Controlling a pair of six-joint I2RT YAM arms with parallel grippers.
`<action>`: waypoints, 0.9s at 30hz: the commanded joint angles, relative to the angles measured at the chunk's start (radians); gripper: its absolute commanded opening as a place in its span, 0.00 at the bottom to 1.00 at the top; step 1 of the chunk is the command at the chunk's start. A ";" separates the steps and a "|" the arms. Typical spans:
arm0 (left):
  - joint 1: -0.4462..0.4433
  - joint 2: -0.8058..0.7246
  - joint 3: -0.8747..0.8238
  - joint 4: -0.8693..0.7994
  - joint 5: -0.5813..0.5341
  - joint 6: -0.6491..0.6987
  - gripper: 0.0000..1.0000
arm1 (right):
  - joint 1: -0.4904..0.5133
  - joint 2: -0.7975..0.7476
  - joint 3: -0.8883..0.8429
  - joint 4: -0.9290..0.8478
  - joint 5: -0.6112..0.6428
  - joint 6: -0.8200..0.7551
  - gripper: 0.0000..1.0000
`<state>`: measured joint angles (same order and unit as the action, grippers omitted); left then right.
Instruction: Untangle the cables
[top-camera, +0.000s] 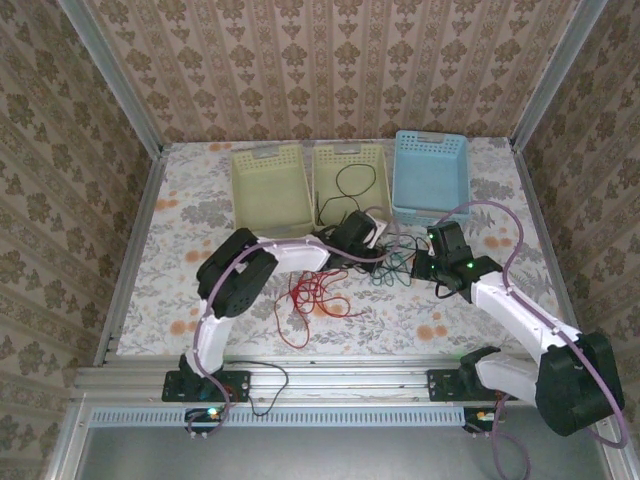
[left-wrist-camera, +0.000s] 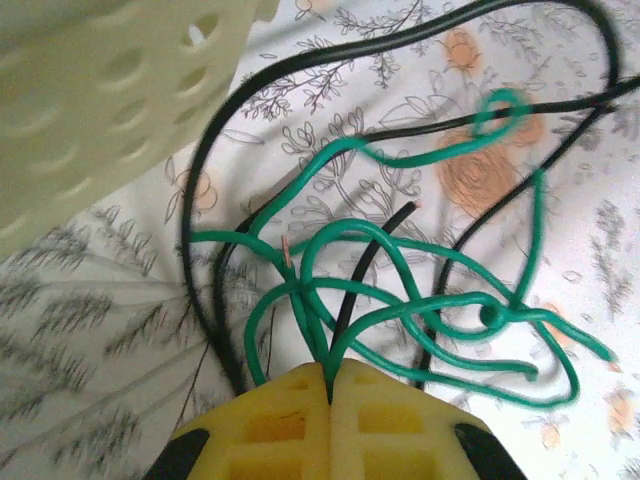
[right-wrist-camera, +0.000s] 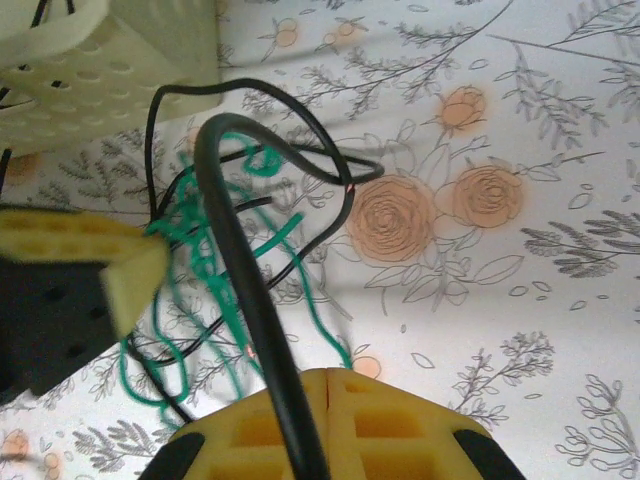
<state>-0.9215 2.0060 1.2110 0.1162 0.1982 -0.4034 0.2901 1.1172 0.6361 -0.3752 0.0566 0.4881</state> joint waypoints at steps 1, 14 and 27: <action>0.041 -0.112 -0.123 0.141 -0.028 -0.054 0.00 | -0.014 -0.020 -0.018 -0.068 0.119 0.038 0.00; 0.151 -0.475 -0.568 0.419 -0.085 -0.172 0.00 | -0.139 0.048 -0.039 -0.116 0.132 0.143 0.00; 0.153 -0.654 -0.633 -0.020 -0.418 -0.152 0.00 | -0.201 -0.041 -0.009 -0.181 0.231 0.193 0.00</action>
<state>-0.7708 1.3697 0.5884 0.2043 -0.1062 -0.5507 0.0940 1.1202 0.6006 -0.4953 0.2066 0.6422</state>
